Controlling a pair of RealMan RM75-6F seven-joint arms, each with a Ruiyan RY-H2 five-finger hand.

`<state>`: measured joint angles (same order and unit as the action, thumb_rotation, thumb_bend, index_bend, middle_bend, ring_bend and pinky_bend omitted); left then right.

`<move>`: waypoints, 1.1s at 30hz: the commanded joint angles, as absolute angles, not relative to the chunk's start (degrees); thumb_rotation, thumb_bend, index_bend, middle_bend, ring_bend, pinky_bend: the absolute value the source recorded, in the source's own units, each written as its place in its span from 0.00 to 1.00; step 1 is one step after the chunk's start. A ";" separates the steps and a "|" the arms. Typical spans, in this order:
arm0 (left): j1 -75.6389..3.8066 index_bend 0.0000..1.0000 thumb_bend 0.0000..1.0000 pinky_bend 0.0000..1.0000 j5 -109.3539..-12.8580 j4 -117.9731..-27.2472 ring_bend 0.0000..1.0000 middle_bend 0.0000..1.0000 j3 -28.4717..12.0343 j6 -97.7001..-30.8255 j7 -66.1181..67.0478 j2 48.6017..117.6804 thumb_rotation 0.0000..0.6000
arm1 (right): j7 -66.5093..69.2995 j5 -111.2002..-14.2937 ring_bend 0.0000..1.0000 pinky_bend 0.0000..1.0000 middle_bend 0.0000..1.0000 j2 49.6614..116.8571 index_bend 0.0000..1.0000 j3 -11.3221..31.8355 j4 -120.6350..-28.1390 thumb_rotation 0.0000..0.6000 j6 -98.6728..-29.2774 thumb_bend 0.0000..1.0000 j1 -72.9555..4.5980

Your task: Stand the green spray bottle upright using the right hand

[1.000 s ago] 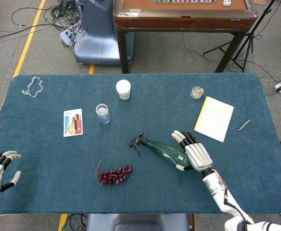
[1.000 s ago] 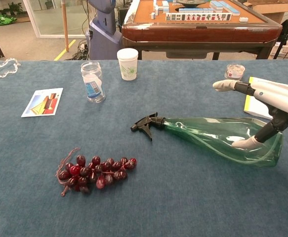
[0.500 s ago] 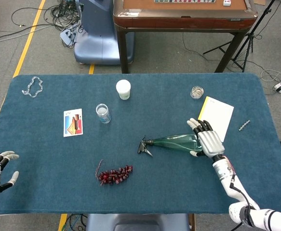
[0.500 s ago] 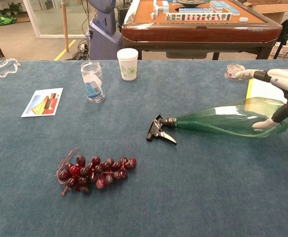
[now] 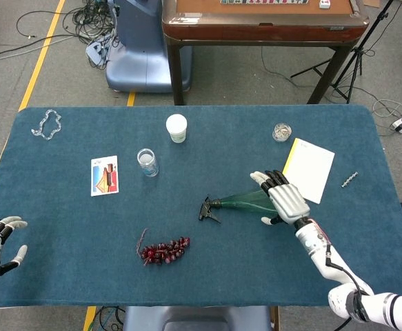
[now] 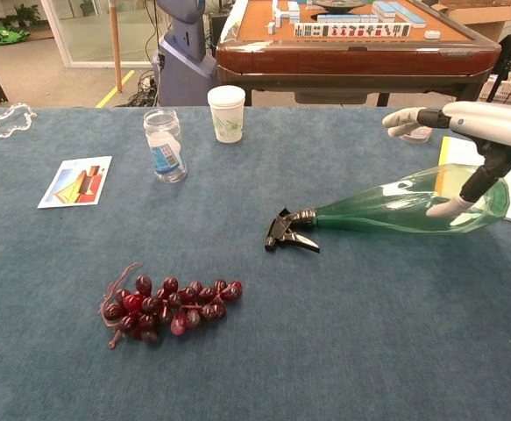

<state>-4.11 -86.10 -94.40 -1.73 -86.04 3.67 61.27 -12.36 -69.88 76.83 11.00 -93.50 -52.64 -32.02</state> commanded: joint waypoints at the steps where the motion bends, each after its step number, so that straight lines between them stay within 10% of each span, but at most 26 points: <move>1: -4.06 0.33 0.36 0.12 -86.15 -94.43 0.24 0.26 -1.65 -86.02 3.61 61.22 1.00 | -14.50 -67.93 0.00 0.00 0.14 77.87 0.11 11.08 -93.71 1.00 -50.89 0.06 -33.84; 33: -3.49 0.33 0.36 0.12 -85.67 -92.64 0.24 0.26 -1.46 -85.91 2.09 61.62 1.00 | -39.32 -45.55 0.00 0.00 0.17 92.60 0.28 8.95 -81.76 1.00 -49.82 0.29 -49.40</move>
